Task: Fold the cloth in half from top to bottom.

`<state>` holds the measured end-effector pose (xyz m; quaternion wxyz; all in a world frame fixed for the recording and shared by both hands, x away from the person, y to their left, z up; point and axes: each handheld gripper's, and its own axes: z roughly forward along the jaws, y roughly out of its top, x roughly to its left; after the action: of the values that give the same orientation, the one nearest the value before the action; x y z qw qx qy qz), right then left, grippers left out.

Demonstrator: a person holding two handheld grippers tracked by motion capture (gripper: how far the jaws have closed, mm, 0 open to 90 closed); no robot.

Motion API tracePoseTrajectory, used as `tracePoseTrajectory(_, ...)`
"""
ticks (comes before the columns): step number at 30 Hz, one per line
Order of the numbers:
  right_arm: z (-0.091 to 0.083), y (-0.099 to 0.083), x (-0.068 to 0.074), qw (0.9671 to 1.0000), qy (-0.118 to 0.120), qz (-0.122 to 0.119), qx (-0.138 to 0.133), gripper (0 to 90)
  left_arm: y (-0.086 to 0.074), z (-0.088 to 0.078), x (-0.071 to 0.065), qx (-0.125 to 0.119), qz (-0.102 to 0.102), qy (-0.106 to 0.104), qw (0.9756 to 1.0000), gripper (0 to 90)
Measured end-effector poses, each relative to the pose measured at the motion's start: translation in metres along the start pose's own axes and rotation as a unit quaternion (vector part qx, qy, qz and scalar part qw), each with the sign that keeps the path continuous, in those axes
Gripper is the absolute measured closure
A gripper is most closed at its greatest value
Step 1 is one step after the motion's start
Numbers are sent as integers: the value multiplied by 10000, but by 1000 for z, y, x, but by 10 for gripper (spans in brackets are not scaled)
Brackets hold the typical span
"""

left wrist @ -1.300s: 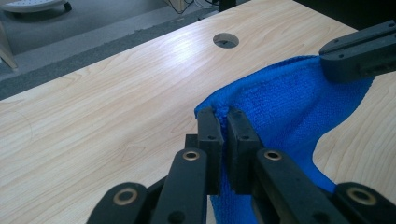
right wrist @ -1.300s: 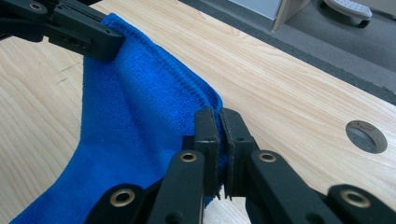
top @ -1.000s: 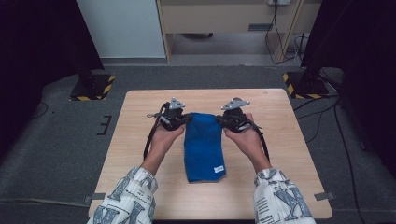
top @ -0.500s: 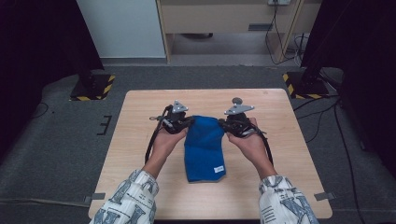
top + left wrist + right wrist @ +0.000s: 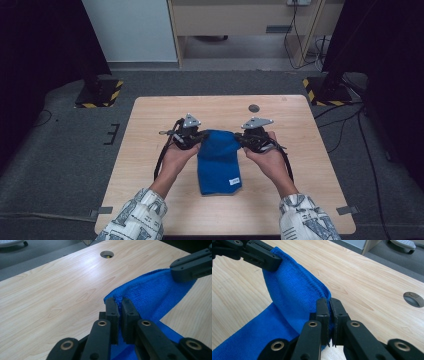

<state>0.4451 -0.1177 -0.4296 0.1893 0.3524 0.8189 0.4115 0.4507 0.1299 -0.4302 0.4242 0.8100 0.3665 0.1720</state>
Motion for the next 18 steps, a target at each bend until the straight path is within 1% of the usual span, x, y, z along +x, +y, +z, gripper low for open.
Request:
tracePoseTrajectory(2, 0, -3, 2, 10000, 59, 14, -10, 867, -4, -1, -1, 6, 9, -3, 10000, 851)
tracePoseTrajectory(3, 0, -5, 4, 10000, 68, -6, -15, 867, -6, -1, 0, 25, -6, -16, 10000, 851)
tracePoseTrajectory(6, 0, -9, 5, 9999, 125, 30, -52, 866, -11, -2, 0, 10, -62, -68, 10000, 851)
tracePoseTrajectory(10, -1, -11, 6, 9999, 144, 45, -44, 866, -14, -5, -4, -39, -21, -80, 10000, 851)
tracePoseTrajectory(15, -3, -15, 8, 9998, 204, 18, -51, 865, -17, -10, -6, -20, 76, -100, 9999, 851)
tracePoseTrajectory(18, -3, -17, 11, 9997, 243, 28, -59, 865, -21, -14, -7, -40, 65, -111, 9999, 851)
